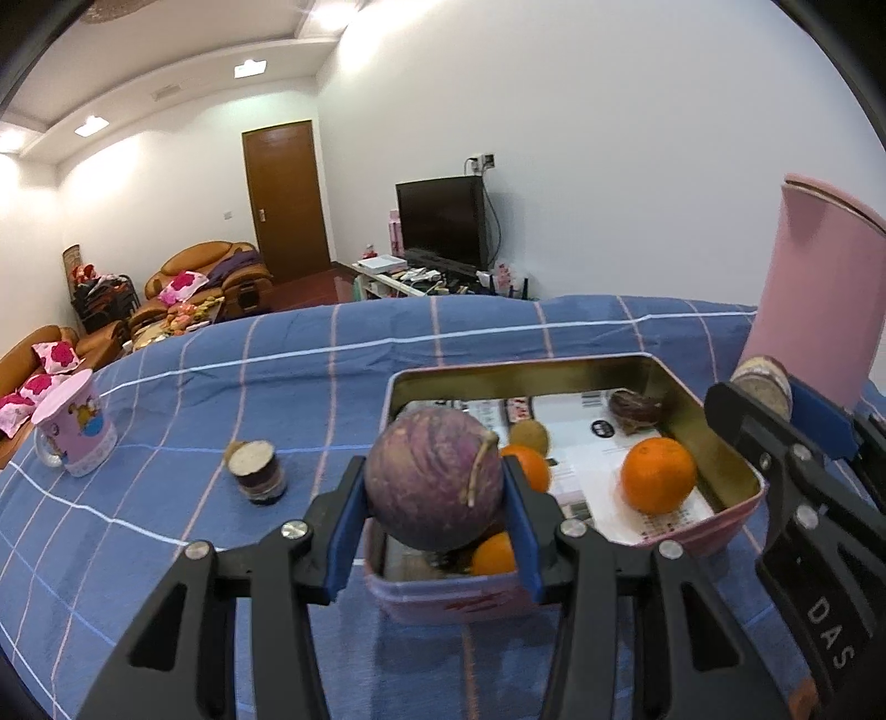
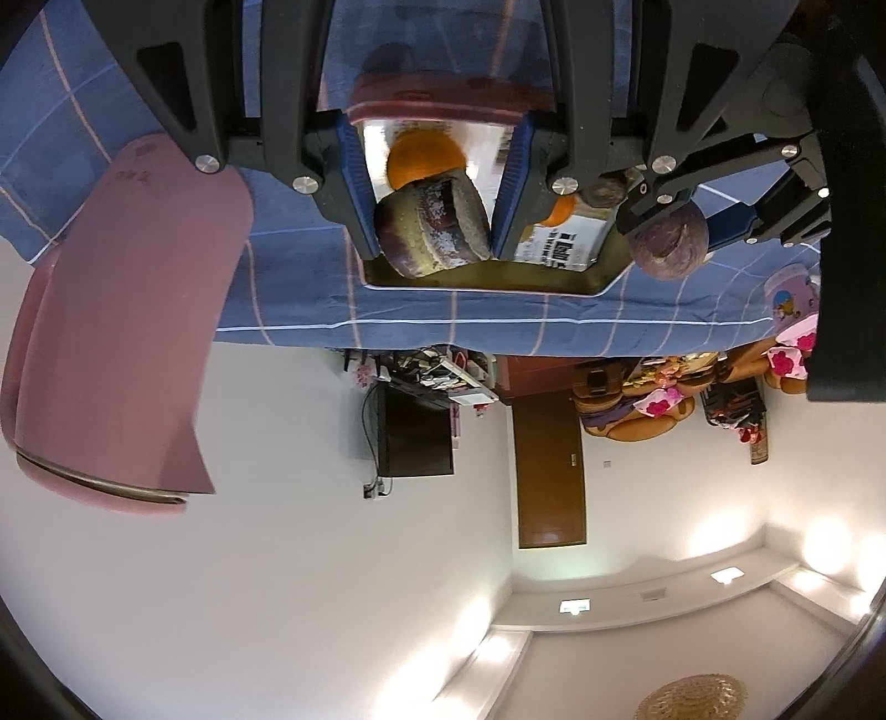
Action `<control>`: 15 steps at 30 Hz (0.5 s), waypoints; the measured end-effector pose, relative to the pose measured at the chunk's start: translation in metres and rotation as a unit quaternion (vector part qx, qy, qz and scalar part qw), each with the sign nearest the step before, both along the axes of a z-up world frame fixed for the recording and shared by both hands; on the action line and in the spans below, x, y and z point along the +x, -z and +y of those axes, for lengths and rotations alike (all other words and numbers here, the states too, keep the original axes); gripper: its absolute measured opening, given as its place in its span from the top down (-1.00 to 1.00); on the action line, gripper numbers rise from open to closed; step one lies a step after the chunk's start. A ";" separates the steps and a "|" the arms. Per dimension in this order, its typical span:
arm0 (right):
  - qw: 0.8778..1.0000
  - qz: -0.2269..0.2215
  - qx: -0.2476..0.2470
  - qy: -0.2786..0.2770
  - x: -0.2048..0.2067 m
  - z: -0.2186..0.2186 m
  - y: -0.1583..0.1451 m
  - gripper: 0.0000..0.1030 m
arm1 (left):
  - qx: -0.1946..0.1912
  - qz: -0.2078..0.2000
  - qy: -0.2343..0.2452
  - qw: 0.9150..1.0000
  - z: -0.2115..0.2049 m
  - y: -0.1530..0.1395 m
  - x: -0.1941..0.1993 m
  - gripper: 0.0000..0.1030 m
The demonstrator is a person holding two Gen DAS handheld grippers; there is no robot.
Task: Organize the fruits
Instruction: 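Hold the jar and purple fruit above the tin tray with both grippers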
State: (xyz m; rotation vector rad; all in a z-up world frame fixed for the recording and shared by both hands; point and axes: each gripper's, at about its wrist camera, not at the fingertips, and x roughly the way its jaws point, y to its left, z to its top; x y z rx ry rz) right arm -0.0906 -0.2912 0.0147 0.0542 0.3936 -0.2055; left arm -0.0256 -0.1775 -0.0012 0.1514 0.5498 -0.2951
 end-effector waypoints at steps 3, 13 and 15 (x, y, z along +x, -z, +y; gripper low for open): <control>1.000 0.000 0.001 0.010 0.000 -0.008 -0.001 0.15 | 0.001 0.001 0.005 1.000 -0.008 0.000 0.001 0.06; 0.999 -0.001 -0.007 0.040 0.001 -0.020 -0.002 0.15 | -0.006 0.006 0.018 1.000 -0.032 0.000 0.009 0.06; 0.999 -0.001 -0.006 0.046 0.002 -0.022 -0.002 0.15 | -0.011 0.010 0.020 1.000 -0.035 0.000 0.012 0.06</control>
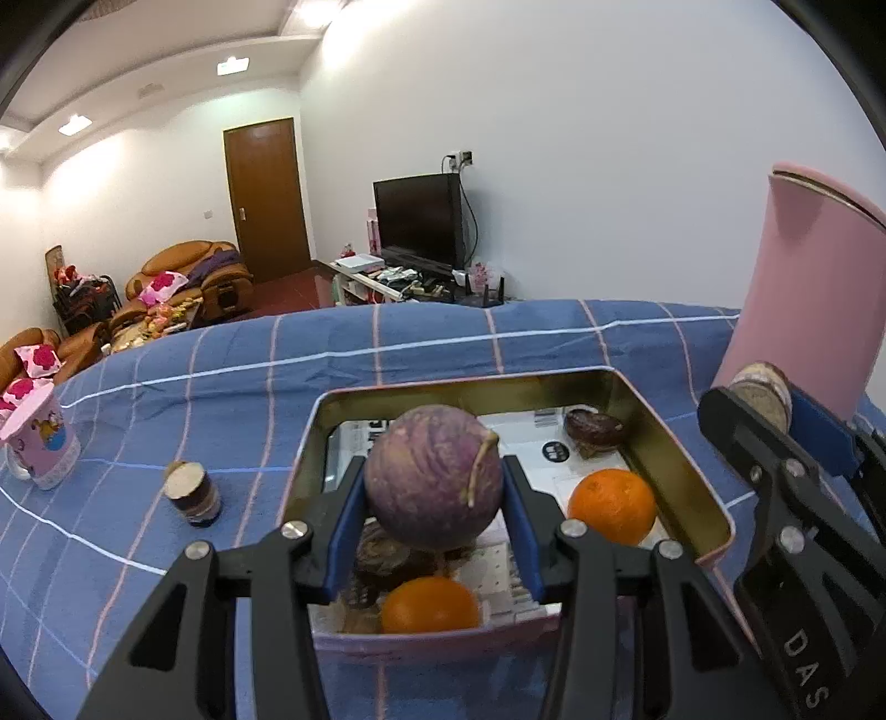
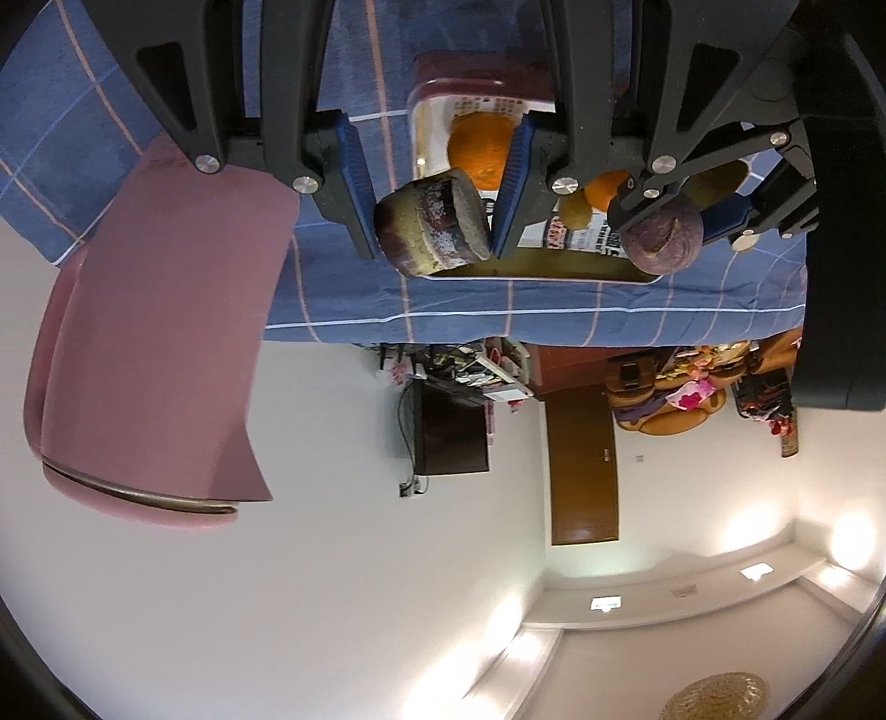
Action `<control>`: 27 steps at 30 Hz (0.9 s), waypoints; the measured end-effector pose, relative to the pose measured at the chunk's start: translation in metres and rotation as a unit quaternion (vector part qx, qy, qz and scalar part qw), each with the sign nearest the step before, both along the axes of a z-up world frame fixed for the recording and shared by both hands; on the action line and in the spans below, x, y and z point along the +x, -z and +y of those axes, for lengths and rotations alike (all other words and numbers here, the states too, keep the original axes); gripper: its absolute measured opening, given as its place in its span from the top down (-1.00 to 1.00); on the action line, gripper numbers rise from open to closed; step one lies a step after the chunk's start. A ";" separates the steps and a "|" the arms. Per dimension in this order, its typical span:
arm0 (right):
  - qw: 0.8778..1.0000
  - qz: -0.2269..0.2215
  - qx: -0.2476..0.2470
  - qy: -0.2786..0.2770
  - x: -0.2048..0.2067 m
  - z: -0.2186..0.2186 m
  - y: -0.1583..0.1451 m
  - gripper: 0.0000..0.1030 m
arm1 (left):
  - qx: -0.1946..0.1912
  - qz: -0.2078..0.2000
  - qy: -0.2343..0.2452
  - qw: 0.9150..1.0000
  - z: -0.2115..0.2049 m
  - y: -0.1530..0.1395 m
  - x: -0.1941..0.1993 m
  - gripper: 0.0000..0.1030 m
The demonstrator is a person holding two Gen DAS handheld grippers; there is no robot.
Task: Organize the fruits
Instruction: 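Hold the jar and purple fruit above the tin tray with both grippers, then lower the purple fruit and jar into the tin tray and open both grippers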
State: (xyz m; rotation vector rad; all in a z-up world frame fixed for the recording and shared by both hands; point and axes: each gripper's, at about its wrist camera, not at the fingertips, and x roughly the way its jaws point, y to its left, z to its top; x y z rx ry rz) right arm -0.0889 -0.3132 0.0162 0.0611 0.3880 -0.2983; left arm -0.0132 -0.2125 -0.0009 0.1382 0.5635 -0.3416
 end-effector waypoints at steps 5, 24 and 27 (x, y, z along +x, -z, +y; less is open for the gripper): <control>1.000 -0.004 -0.008 0.017 0.001 -0.002 -0.002 0.15 | -0.013 0.005 0.001 1.000 -0.001 0.000 0.009 0.06; 0.999 0.007 -0.019 0.038 0.047 0.007 -0.004 0.15 | -0.022 0.032 -0.010 0.999 0.007 0.004 0.052 0.06; 0.999 0.012 -0.006 0.030 0.052 0.004 -0.004 0.15 | -0.017 0.042 -0.005 0.999 0.004 0.005 0.059 0.06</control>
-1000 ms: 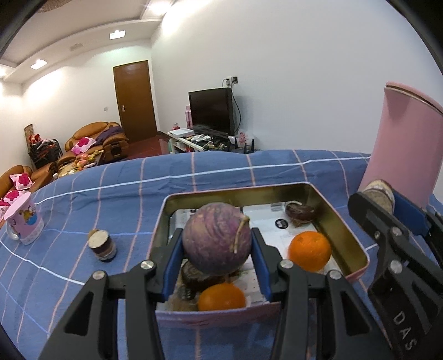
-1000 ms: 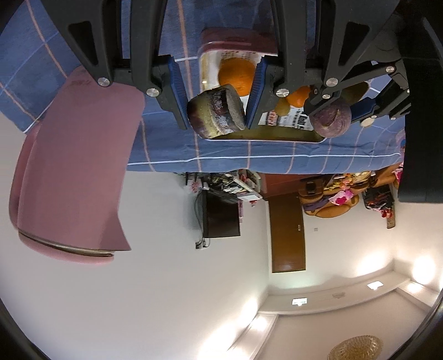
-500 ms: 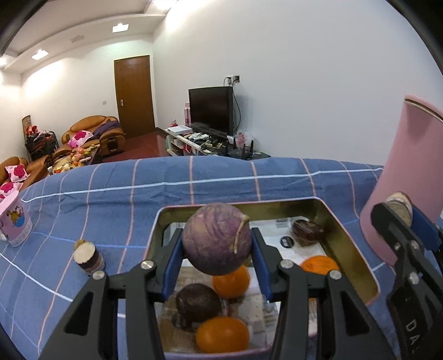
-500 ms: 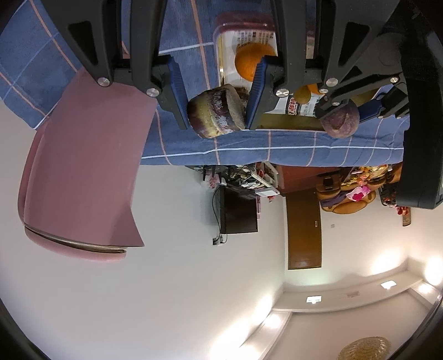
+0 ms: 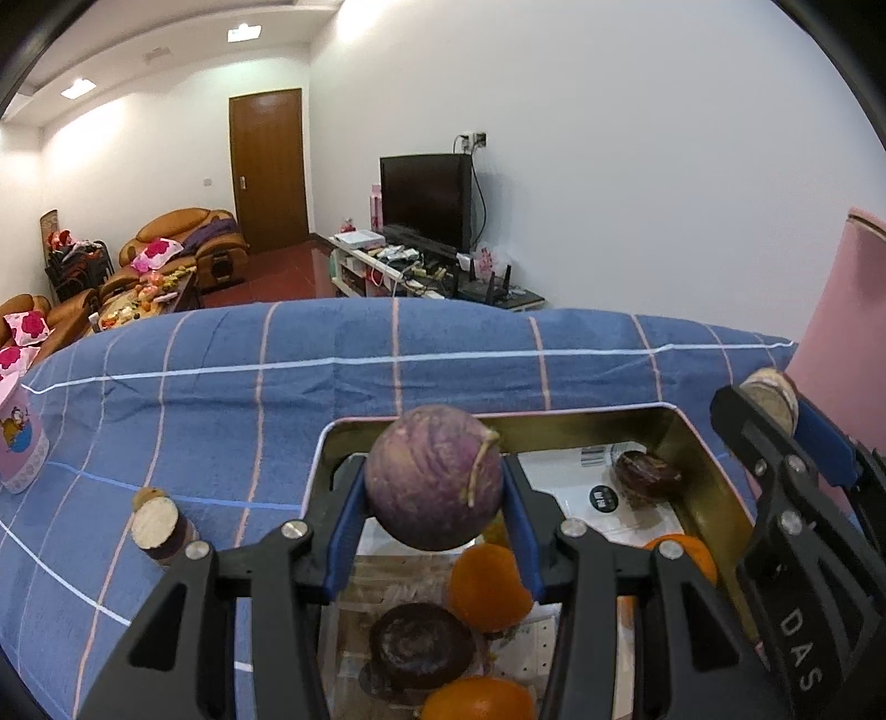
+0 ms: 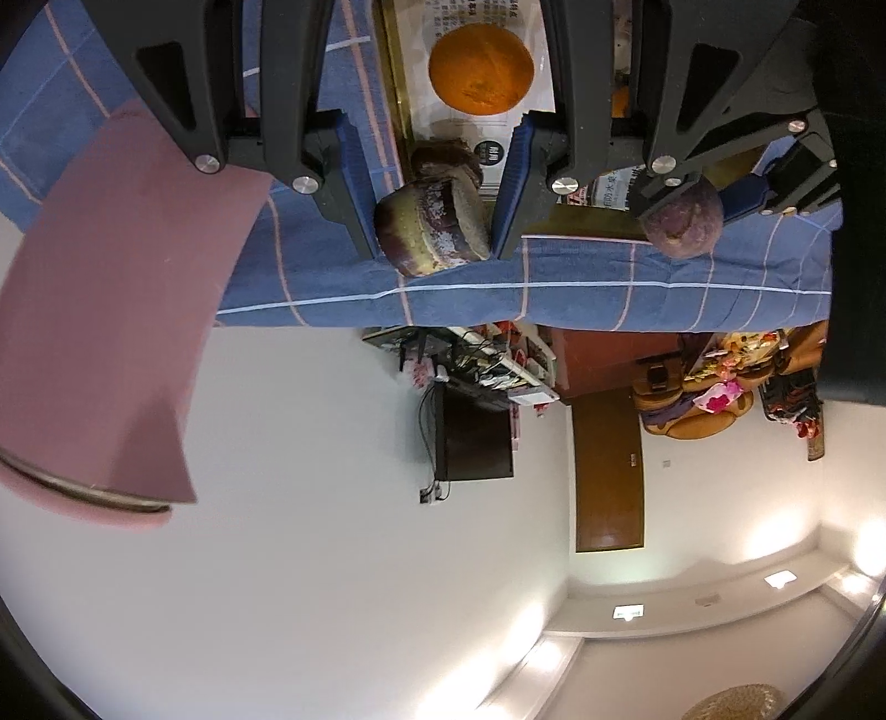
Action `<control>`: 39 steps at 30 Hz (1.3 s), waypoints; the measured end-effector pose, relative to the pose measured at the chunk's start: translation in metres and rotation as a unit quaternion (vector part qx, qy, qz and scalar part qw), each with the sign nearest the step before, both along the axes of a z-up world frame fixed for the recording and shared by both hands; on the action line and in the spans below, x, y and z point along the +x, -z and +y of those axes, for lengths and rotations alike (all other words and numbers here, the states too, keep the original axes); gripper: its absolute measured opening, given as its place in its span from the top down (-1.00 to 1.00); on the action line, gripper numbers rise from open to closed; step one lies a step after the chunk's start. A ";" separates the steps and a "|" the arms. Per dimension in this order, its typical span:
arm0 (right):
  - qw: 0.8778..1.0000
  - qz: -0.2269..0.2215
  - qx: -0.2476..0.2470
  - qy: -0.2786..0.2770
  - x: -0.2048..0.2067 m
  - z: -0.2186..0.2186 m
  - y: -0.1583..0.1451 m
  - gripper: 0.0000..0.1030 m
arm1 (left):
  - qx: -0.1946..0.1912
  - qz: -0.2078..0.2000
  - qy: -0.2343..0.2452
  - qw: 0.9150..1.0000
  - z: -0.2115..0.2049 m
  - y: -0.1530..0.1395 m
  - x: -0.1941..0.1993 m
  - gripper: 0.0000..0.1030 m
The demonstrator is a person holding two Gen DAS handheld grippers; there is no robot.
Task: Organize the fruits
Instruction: 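Lower the purple fruit and jar into the tin tray and open both grippers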
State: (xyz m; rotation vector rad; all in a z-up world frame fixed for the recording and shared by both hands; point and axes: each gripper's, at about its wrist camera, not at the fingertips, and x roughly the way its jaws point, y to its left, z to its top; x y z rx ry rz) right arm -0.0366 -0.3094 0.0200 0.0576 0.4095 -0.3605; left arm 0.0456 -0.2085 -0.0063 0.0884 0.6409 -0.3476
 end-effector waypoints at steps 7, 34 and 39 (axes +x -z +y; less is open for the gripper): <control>0.999 0.013 0.028 -0.028 0.006 -0.006 0.003 0.15 | 0.003 0.023 0.018 1.000 -0.003 0.005 0.008 0.06; 0.987 0.057 0.104 -0.112 0.029 -0.011 0.020 0.14 | 0.060 0.034 0.009 0.998 -0.015 0.009 0.005 0.06; 0.983 0.067 0.126 -0.119 0.031 -0.012 0.025 0.14 | 0.065 0.034 0.005 0.997 -0.017 0.011 0.004 0.04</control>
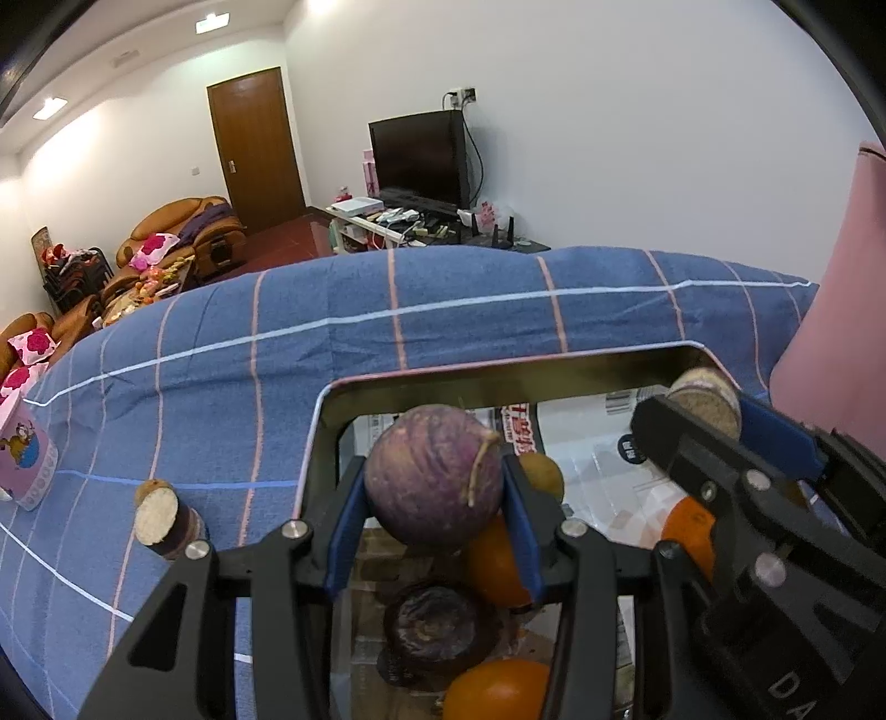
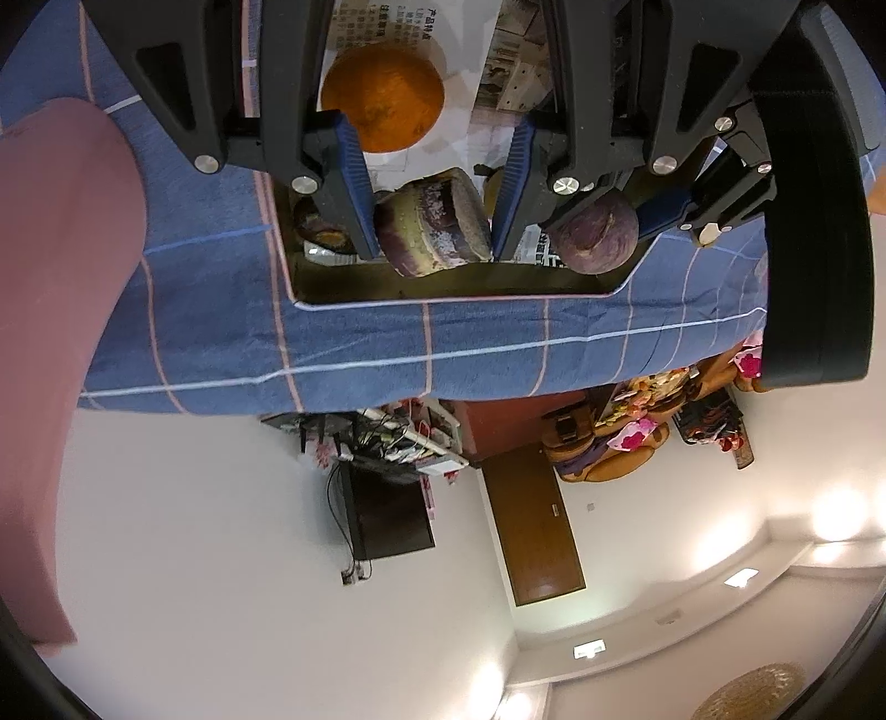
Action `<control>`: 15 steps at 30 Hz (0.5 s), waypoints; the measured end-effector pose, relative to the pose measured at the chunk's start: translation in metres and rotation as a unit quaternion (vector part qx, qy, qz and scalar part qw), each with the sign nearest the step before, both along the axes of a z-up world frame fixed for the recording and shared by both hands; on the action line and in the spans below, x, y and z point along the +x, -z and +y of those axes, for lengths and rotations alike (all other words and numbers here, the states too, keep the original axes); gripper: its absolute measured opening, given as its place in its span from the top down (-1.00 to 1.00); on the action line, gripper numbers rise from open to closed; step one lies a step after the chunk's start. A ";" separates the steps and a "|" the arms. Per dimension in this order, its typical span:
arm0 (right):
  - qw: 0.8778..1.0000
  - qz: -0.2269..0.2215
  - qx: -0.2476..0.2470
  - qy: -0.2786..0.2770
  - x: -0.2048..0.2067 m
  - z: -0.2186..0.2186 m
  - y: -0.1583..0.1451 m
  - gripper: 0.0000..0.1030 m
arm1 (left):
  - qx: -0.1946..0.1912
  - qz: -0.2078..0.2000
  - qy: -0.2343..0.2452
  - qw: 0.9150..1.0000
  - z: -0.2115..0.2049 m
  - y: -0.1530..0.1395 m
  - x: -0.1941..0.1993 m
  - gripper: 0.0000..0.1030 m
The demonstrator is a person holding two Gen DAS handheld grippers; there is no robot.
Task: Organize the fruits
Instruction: 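Lower the purple fruit and jar into the tin tray and open both grippers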
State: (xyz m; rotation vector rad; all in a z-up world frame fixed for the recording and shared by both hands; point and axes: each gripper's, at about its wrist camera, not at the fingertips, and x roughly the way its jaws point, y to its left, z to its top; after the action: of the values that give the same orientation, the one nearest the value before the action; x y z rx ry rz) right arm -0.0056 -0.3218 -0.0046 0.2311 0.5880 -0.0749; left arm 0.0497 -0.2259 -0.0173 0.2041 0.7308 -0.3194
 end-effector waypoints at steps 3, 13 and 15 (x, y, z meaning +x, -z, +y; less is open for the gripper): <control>1.000 -0.003 0.013 -0.002 0.001 -0.006 0.000 -0.04 | 0.006 -0.010 -0.005 1.000 -0.003 -0.001 -0.003 -0.21; 0.997 -0.066 -0.001 0.047 -0.022 -0.008 -0.014 -0.33 | 0.009 -0.063 -0.005 0.998 0.000 -0.010 -0.025 -0.98; 0.995 -0.078 -0.018 0.063 -0.026 -0.007 -0.017 -0.34 | 0.002 -0.075 -0.005 0.997 0.002 -0.013 -0.029 -0.99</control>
State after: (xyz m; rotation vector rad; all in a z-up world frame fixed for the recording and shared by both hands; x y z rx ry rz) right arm -0.0314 -0.3291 0.0128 0.2359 0.4153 -0.1878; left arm 0.0207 -0.2236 -0.0047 0.2252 0.5849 -0.2894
